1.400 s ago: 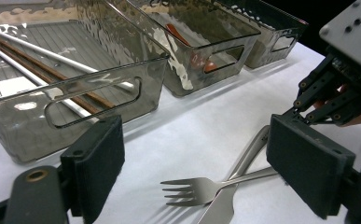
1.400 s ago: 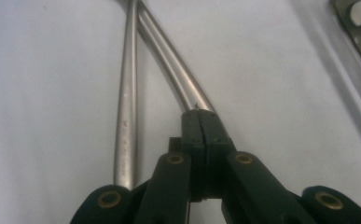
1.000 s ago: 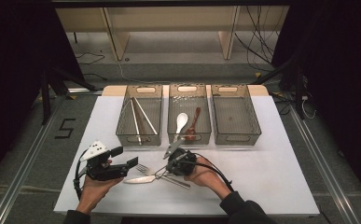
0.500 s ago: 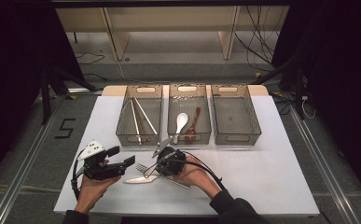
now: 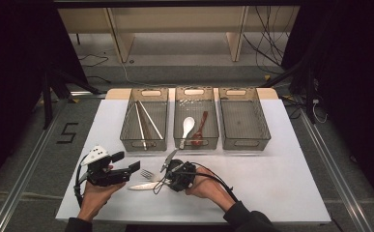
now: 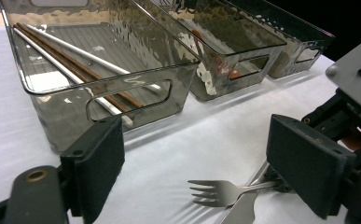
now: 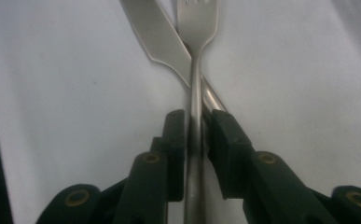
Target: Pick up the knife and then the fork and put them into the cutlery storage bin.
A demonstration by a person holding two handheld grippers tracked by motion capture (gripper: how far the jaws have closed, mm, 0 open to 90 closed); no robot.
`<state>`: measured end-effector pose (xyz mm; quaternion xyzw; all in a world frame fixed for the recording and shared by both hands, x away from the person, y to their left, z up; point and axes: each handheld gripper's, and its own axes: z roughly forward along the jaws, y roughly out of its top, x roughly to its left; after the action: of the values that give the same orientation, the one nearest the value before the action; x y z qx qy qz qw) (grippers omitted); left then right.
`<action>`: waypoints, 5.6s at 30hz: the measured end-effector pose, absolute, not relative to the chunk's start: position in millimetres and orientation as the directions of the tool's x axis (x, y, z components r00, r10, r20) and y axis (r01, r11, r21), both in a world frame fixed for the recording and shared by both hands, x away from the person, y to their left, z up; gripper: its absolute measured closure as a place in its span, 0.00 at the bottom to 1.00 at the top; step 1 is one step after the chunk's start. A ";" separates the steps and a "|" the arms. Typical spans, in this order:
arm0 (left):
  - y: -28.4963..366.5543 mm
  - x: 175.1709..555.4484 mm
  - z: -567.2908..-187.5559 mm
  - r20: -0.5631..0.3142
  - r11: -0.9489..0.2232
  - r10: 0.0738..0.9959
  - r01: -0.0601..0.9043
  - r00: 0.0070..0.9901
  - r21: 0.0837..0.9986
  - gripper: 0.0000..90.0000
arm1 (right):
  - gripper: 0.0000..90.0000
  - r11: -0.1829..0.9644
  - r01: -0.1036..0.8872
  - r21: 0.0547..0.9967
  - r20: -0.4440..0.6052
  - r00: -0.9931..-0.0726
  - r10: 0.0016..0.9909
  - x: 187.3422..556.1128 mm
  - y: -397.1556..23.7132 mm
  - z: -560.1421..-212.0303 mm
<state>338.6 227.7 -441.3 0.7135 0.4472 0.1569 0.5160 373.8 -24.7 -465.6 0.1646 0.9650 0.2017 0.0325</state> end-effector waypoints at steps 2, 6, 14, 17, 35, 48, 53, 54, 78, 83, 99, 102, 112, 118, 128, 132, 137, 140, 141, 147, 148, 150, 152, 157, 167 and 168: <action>227.3 338.6 -441.3 -0.238 -0.068 0.800 0.477 0.551 0.876 0.21 | 0.88 0.863 0.306 0.401 0.000 -0.942 0.335 372.8 -23.5 -467.9; 227.0 338.6 -441.3 -0.236 -0.071 0.799 0.476 0.553 0.876 0.21 | 0.91 0.870 0.296 0.395 -0.010 -0.945 0.326 371.4 -21.4 -467.8; 227.0 338.7 -441.5 -0.237 -0.069 0.799 0.476 0.552 0.877 0.21 | 0.93 0.872 0.308 0.381 -0.009 -0.942 0.337 371.0 -19.6 -466.7; 227.3 338.6 -441.4 -0.238 -0.068 0.799 0.476 0.552 0.877 0.21 | 0.94 0.870 0.308 0.386 -0.004 -0.942 0.335 370.8 -20.5 -466.6; 227.1 338.5 -441.0 -0.238 -0.066 0.799 0.475 0.552 0.878 0.21 | 0.98 0.844 0.330 0.423 0.063 -0.940 0.336 367.6 -29.0 -461.2; 227.0 338.2 -440.9 -0.243 -0.060 0.793 0.469 0.558 0.881 0.21 | 0.98 0.725 0.400 0.561 0.027 -0.884 0.467 399.9 -85.9 -407.5; 226.1 338.0 -441.0 -0.245 -0.056 0.789 0.464 0.563 0.884 0.21 | 0.98 0.674 0.445 0.590 0.025 -0.844 0.536 413.2 -112.9 -392.5; 226.1 338.0 -441.0 -0.245 -0.057 0.789 0.463 0.564 0.884 0.21 | 0.98 0.665 0.453 0.594 0.024 -0.836 0.548 415.8 -118.1 -390.1; 226.4 336.8 -440.6 -0.247 -0.043 0.781 0.445 0.573 0.894 0.21 | 0.98 0.488 0.575 0.656 0.012 -0.654 0.756 469.0 -203.8 -355.1; 226.4 336.8 -440.7 -0.248 -0.041 0.781 0.444 0.573 0.895 0.20 | 0.98 0.456 0.608 0.650 0.019 -0.613 0.790 480.7 -217.6 -354.2; 226.8 336.6 -440.5 -0.247 -0.040 0.781 0.441 0.573 0.897 0.20 | 0.98 0.370 0.695 0.616 0.031 -0.490 0.871 510.6 -243.7 -364.1; 227.1 336.6 -440.6 -0.246 -0.041 0.781 0.441 0.573 0.897 0.20 | 0.98 0.359 0.707 0.609 0.027 -0.471 0.882 514.8 -245.2 -367.9; 227.7 336.5 -440.4 -0.244 -0.042 0.782 0.439 0.574 0.898 0.20 | 0.98 0.330 0.741 0.585 0.037 -0.431 0.901 524.3 -244.7 -377.2; 227.8 336.4 -440.4 -0.244 -0.041 0.782 0.438 0.574 0.898 0.20 | 0.98 0.317 0.752 0.578 0.038 -0.413 0.910 527.3 -245.4 -382.3; 226.9 336.6 -440.5 -0.248 -0.038 0.781 0.440 0.573 0.897 0.20 | 0.98 0.308 0.775 0.551 0.049 -0.399 0.916 529.2 -246.7 -395.5; 227.4 336.6 -440.6 -0.247 -0.040 0.781 0.440 0.574 0.897 0.20 | 0.98 0.307 0.780 0.545 0.051 -0.396 0.917 529.3 -246.4 -399.5; 227.2 336.4 -440.3 -0.245 -0.041 0.781 0.439 0.574 0.898 0.20 | 0.96 0.302 0.793 0.529 0.058 -0.388 0.920 530.0 -245.7 -403.2; 227.3 336.5 -440.4 -0.246 -0.040 0.781 0.439 0.574 0.898 0.20 | 0.88 0.304 0.800 0.518 0.071 -0.395 0.916 530.3 -244.3 -404.3; 227.4 336.5 -440.4 -0.246 -0.040 0.781 0.439 0.574 0.898 0.20 | 0.86 0.306 0.795 0.523 0.070 -0.398 0.915 530.1 -243.9 -403.6; 227.2 336.5 -440.4 -0.246 -0.041 0.781 0.440 0.574 0.897 0.20 | 0.75 0.336 0.751 0.568 0.075 -0.454 0.888 524.1 -236.6 -392.8; 227.2 336.5 -440.3 -0.245 -0.041 0.781 0.440 0.574 0.897 0.20 | 0.73 0.344 0.742 0.576 0.077 -0.468 0.880 522.4 -234.9 -391.4; 227.3 336.5 -440.4 -0.245 -0.041 0.782 0.439 0.574 0.897 0.20 | 0.66 0.364 0.720 0.591 0.072 -0.496 0.865 518.3 -230.6 -388.6; 227.5 336.6 -440.4 -0.245 -0.041 0.782 0.439 0.573 0.897 0.20 | 0.62 0.381 0.702 0.602 0.068 -0.520 0.851 513.8 -226.5 -385.1; 227.5 336.6 -440.4 -0.244 -0.041 0.782 0.439 0.573 0.898 0.20 | 0.52 0.418 0.649 0.635 0.060 -0.581 0.812 501.1 -215.3 -374.8; 227.3 336.5 -440.3 -0.243 -0.041 0.783 0.438 0.572 0.898 0.20 | 0.41 0.485 0.571 0.663 0.046 -0.678 0.734 476.1 -193.7 -361.7; 227.3 336.6 -440.3 -0.245 -0.038 0.784 0.438 0.571 0.898 0.20 | 0.40 0.490 0.564 0.665 0.046 -0.686 0.726 472.6 -190.9 -360.1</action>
<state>336.6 227.3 -440.3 0.7025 0.4347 0.1599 0.5404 472.6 -190.9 -360.1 0.3774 0.8547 0.3354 0.1210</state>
